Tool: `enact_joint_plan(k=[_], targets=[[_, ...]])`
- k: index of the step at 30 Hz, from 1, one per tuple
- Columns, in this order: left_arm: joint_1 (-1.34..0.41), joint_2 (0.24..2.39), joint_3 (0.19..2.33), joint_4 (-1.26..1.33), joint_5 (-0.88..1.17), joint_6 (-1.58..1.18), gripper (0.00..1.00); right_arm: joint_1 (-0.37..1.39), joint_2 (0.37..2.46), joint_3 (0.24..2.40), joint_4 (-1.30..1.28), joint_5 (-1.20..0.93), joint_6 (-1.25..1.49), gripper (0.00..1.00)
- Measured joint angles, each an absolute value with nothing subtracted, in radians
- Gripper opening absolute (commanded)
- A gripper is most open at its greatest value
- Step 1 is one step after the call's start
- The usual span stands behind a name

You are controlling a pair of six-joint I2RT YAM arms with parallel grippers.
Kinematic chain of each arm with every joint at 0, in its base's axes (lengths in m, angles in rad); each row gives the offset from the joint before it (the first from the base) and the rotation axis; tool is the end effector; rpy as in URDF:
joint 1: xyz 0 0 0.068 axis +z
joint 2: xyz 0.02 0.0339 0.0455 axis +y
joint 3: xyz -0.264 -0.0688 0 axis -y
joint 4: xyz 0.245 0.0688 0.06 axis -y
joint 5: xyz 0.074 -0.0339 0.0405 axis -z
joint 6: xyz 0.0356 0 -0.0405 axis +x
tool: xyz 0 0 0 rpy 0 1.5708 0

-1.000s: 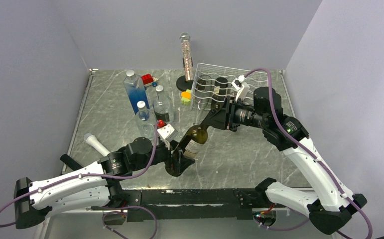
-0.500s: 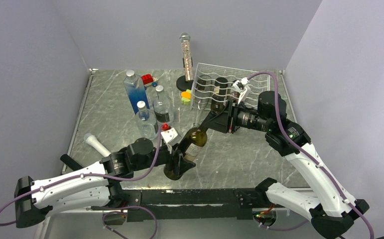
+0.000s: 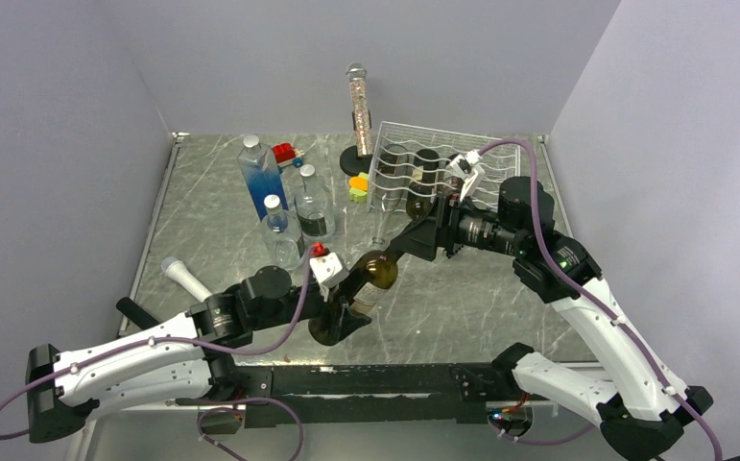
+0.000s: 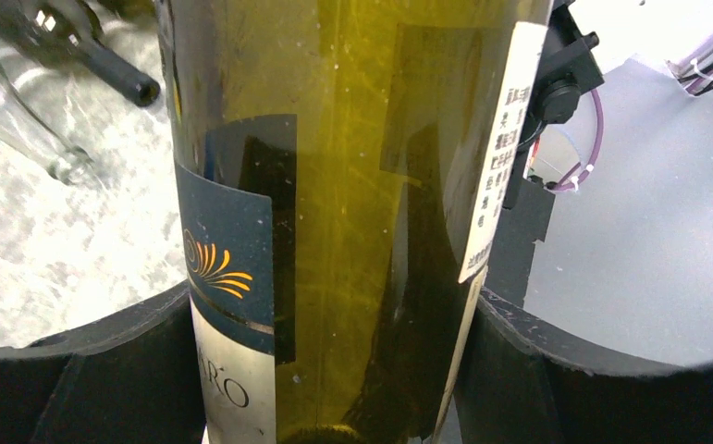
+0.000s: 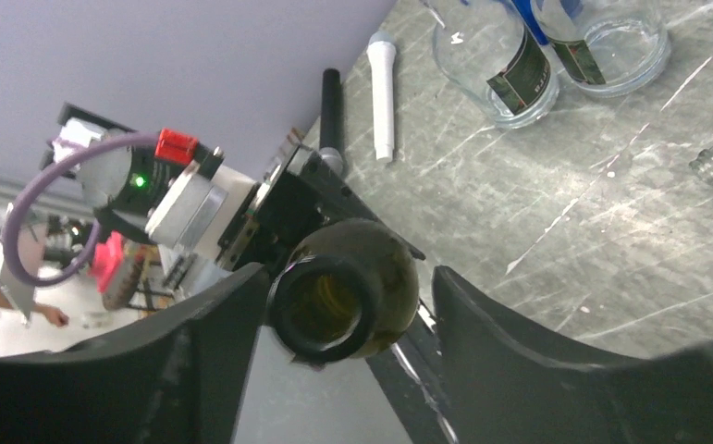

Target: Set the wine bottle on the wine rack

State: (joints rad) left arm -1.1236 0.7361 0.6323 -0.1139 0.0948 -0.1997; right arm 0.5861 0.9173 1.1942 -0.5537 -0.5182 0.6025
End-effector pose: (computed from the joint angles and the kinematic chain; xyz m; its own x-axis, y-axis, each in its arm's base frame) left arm 0.0753 -0.1648 0.3014 -0.2775 0.1220 -0.9529 0.9004 0.3789 -0.2137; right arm 0.1400 0.1141 0.4191 -0.6848 0.1362 -0.7158 -0.5939 0.4648 0.6567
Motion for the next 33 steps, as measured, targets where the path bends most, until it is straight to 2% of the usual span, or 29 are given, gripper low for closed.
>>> enact_joint_plan(k=[5, 11, 16, 19, 21, 25, 33], targets=[[-1.124, 0.691, 0.646, -0.185, 0.094, -0.113, 0.01, 0.598, 0.884, 1.219, -0.599, -0.465, 0.557, 1.00], [-1.126, 0.773, 0.775, -0.381, 0.102, 0.046, 0.01, 0.594, 0.866, 1.305, -0.685, -0.387, 0.480, 1.00], [-1.150, 0.798, 0.794, -0.472, 0.069, 0.176, 0.01, 0.594, 0.899, 1.418, -0.783, -0.368, 0.400, 0.98], [-1.156, 0.801, 0.794, -0.514, 0.053, 0.246, 0.01, 0.594, 0.904, 1.408, -0.829, -0.404, 0.354, 0.88], [-1.156, 0.804, 0.794, -0.532, 0.038, 0.288, 0.01, 0.595, 0.910, 1.379, -0.847, -0.456, 0.322, 0.85], [-1.156, 0.804, 0.794, -0.560, 0.020, 0.358, 0.01, 0.628, 0.944, 1.322, -0.888, -0.526, 0.264, 0.84], [-1.158, 0.802, 0.817, -0.616, -0.010, 0.473, 0.01, 0.801, 1.040, 1.277, -0.899, -0.563, 0.181, 0.85]])
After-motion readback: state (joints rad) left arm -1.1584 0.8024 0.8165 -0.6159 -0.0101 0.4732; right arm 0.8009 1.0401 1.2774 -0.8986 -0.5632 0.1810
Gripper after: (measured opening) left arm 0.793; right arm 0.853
